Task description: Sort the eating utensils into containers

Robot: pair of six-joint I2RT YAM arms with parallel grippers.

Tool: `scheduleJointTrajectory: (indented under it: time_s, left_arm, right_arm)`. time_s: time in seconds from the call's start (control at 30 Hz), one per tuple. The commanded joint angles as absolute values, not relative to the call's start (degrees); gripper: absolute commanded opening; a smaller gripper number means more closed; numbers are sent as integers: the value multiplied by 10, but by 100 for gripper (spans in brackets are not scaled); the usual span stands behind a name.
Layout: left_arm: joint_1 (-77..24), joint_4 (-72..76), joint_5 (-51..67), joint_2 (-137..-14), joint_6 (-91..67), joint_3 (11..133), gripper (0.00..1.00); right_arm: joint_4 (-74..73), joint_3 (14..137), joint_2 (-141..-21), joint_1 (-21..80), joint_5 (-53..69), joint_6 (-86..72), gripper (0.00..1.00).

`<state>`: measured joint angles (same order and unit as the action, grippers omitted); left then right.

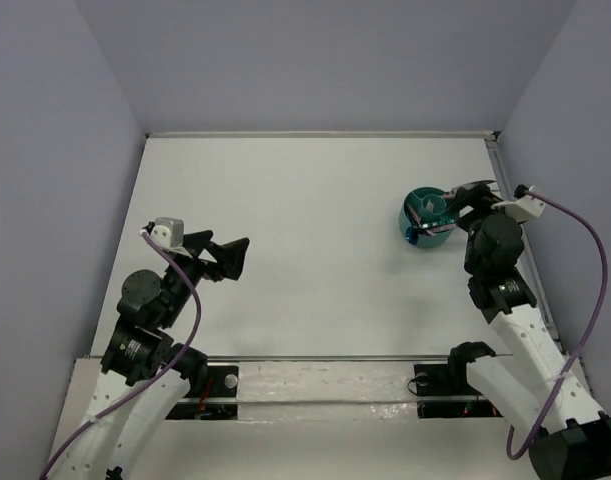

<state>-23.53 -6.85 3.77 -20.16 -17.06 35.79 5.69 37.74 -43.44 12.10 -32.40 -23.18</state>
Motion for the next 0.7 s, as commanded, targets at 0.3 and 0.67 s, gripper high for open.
scheduleJointTrajectory:
  time_s: [0.3, 0.67]
  left_arm:
    - [-233, -45, 26, -205, -166, 373, 99]
    - [-233, -49, 44, -171, -169, 371, 99]
  right_arm:
    - [-91, 445, -452, 46, -230, -289, 71]
    - [-17, 437, -550, -286, 47, -381, 68]
